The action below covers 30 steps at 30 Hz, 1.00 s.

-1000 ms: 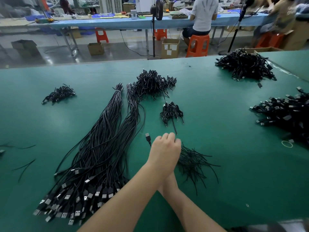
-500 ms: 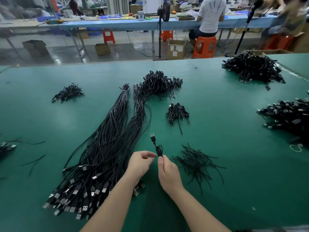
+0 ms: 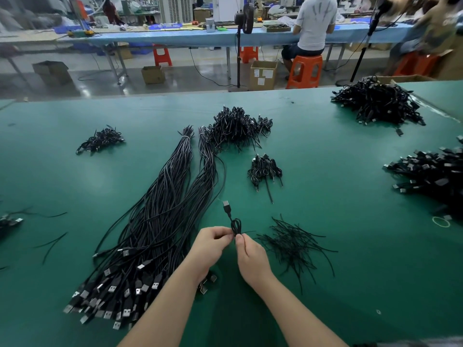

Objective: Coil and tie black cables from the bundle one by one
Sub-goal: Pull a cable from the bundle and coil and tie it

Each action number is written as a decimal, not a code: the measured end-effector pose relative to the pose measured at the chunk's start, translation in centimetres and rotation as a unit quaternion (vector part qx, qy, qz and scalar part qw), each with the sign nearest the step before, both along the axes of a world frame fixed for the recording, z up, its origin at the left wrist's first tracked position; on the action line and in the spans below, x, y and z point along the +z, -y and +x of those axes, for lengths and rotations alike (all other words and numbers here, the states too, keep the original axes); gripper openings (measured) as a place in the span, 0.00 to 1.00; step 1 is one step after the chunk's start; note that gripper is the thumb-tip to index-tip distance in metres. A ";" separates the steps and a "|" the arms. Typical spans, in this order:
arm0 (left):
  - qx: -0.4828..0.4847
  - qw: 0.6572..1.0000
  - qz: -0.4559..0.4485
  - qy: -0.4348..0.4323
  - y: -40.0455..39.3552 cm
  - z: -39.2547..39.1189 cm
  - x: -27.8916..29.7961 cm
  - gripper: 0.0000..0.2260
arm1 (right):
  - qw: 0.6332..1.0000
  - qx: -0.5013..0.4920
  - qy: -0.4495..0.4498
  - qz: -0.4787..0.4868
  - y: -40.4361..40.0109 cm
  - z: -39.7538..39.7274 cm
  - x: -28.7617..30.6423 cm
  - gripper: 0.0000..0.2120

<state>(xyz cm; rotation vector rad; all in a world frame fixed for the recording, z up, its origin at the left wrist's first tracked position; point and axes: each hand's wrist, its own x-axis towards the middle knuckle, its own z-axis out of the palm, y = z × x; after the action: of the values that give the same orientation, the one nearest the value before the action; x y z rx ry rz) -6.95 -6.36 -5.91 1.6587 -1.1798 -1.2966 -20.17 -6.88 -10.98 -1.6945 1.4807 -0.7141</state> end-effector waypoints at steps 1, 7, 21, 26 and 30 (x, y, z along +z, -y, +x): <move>0.000 1.000 0.000 -0.001 0.0 0.1 -0.1 0.09 | 1.000 0.001 -0.002 0.001 0.0 0.0 0.1 0.17; -0.014 0.998 -0.020 0.055 0.1 0.3 -0.1 0.08 | 1.000 0.010 0.007 0.015 0.1 -0.1 0.6 0.16; -0.064 0.974 -0.034 0.214 0.2 -0.5 0.5 0.07 | 0.996 0.003 0.083 0.040 0.3 -0.1 1.3 0.12; -0.106 0.889 -0.123 0.427 0.0 -0.4 -0.1 0.06 | 0.992 0.000 0.107 0.062 0.4 -0.1 1.3 0.14; -0.143 0.799 -0.289 0.507 -0.8 0.0 -0.7 0.06 | 0.979 0.015 0.162 0.123 0.6 -0.3 1.9 0.16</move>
<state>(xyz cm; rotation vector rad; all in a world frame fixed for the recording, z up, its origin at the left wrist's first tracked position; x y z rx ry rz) -6.99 -5.59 -6.61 1.7082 -2.2273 0.0158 -20.51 -7.48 -9.11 -1.3394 1.2545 -0.7185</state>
